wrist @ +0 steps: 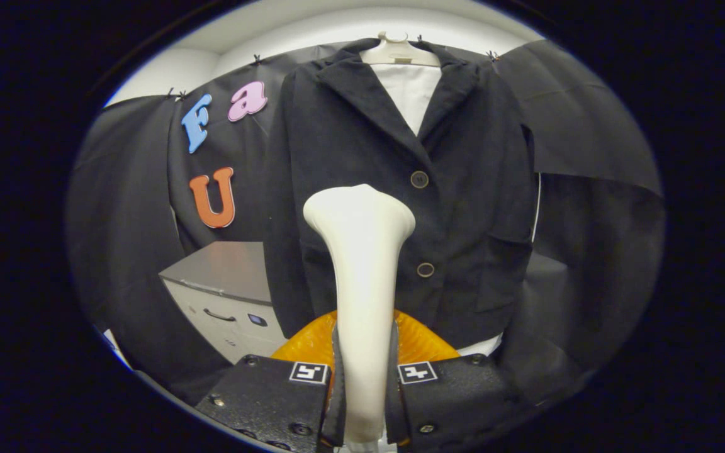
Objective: Iron the clothes twice with a garment steamer, once on the left side and once on the right side.
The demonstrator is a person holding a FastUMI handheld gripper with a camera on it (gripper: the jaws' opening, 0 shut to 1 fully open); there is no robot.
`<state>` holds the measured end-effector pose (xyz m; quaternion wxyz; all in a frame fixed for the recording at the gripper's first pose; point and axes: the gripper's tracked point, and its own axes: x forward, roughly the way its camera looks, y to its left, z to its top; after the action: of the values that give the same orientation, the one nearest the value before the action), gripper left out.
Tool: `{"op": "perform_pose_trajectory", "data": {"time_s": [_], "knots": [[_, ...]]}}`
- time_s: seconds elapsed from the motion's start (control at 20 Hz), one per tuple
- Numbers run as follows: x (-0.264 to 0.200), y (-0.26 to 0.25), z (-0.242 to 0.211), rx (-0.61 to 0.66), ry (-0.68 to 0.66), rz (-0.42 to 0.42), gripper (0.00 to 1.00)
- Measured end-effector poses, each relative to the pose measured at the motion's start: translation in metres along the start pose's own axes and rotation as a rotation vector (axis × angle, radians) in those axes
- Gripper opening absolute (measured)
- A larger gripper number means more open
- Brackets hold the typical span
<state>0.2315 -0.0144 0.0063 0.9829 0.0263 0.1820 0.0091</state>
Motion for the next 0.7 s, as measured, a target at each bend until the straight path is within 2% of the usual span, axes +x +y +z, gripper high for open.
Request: {"op": "perform_pose_trajectory", "data": {"time_s": [0.7], "knots": [[0.0,-0.017,-0.07,0.002,0.117,-0.036,0.28]]}}
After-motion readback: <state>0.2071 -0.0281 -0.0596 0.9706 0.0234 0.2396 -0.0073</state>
